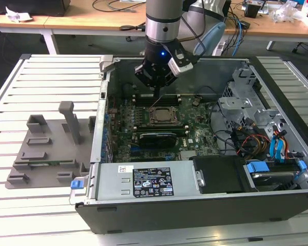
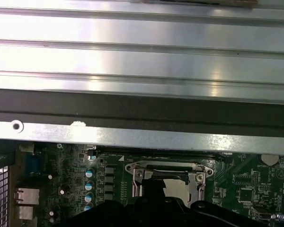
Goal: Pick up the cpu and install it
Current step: 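Install the first cpu locking lever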
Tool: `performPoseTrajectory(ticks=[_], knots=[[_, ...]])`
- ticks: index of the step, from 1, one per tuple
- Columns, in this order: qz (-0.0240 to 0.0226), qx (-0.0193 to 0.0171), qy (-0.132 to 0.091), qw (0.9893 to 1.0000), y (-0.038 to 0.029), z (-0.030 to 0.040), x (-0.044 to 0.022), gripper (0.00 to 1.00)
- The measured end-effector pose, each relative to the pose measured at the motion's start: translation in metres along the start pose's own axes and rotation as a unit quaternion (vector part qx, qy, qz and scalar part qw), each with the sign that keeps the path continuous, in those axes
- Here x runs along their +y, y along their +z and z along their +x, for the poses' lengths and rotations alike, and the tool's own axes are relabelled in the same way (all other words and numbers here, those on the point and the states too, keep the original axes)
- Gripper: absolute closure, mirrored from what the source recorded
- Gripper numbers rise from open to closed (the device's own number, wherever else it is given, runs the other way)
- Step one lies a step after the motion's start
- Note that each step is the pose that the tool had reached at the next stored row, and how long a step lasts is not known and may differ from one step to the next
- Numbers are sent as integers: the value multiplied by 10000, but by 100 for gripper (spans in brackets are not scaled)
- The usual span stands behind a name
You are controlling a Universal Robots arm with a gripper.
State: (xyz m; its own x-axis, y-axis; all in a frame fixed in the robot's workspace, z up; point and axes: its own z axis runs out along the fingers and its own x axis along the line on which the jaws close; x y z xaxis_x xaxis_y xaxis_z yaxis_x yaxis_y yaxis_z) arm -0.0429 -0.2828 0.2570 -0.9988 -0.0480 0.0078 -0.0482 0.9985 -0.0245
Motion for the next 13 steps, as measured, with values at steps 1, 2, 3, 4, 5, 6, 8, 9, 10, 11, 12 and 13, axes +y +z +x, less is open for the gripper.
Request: performPoseTrajectory(ticks=[1,2,3,4,5,6,8,9,10,11,12,13], knots=[[-1,-1,0,10000,1,0,0,89],[-1,-1,0,10000,1,0,0,89],[-2,-1,0,10000,4,-1,1,89],[-2,-1,0,10000,15,-1,1,89],[-1,-1,0,10000,29,-1,1,89],[-1,-1,0,10000,48,-1,1,89],[-1,-1,0,10000,122,-2,3,89],[-2,-1,0,10000,145,-2,4,89],[-1,-1,0,10000,157,-2,4,89],[-1,-1,0,10000,169,-2,4,89],[-1,0,0,10000,194,-2,5,89],[-1,-1,0,10000,217,-2,6,89]])
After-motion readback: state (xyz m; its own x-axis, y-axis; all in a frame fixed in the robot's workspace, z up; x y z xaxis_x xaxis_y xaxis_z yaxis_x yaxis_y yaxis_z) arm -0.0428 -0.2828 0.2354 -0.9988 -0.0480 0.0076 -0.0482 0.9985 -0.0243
